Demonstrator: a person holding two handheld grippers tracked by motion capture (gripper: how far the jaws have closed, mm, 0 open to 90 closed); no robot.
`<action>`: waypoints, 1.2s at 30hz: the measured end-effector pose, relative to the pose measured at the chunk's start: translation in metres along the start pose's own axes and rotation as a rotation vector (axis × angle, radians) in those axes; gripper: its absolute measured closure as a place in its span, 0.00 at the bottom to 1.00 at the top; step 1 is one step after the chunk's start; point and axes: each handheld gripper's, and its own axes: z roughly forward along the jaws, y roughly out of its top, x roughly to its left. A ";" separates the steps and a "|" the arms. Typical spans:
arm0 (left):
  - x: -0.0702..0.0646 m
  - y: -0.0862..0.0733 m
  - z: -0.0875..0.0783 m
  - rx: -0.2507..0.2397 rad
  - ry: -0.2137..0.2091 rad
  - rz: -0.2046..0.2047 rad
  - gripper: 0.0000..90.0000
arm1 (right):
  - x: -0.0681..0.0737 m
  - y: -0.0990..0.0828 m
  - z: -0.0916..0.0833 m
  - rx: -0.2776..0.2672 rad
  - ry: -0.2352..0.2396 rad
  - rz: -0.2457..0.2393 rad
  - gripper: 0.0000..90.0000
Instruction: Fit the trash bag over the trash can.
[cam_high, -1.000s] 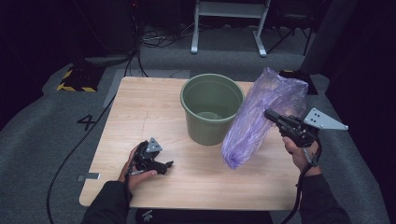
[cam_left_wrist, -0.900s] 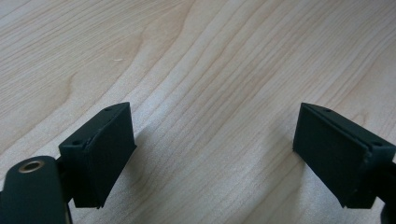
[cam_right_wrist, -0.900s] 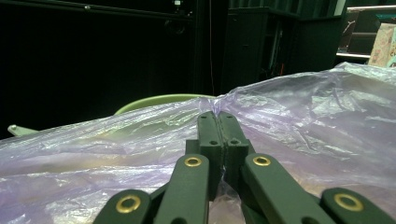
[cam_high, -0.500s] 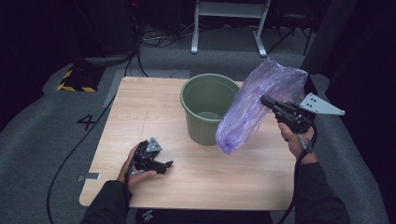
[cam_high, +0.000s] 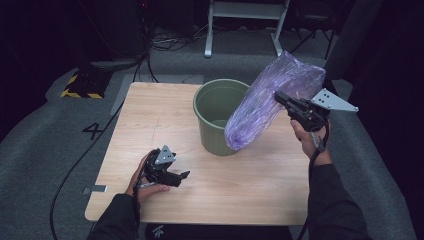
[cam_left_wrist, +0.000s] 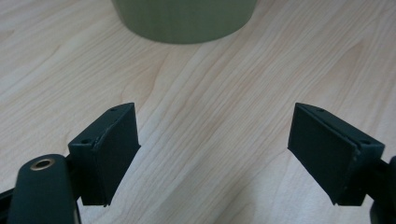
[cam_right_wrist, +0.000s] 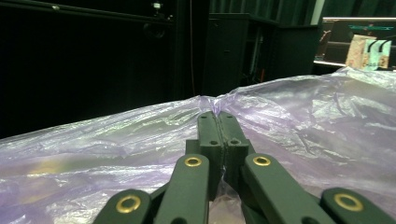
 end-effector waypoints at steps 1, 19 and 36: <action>-0.001 0.002 -0.002 -0.007 -0.008 0.003 0.17 | -0.001 0.000 0.001 0.003 -0.006 -0.004 1.00; -0.012 0.037 -0.032 -0.178 -0.014 0.038 0.18 | -0.010 -0.005 0.025 0.030 -0.089 0.013 1.00; -0.023 0.102 -0.049 -0.290 -0.001 0.133 0.21 | -0.010 -0.010 0.034 0.052 -0.159 -0.001 1.00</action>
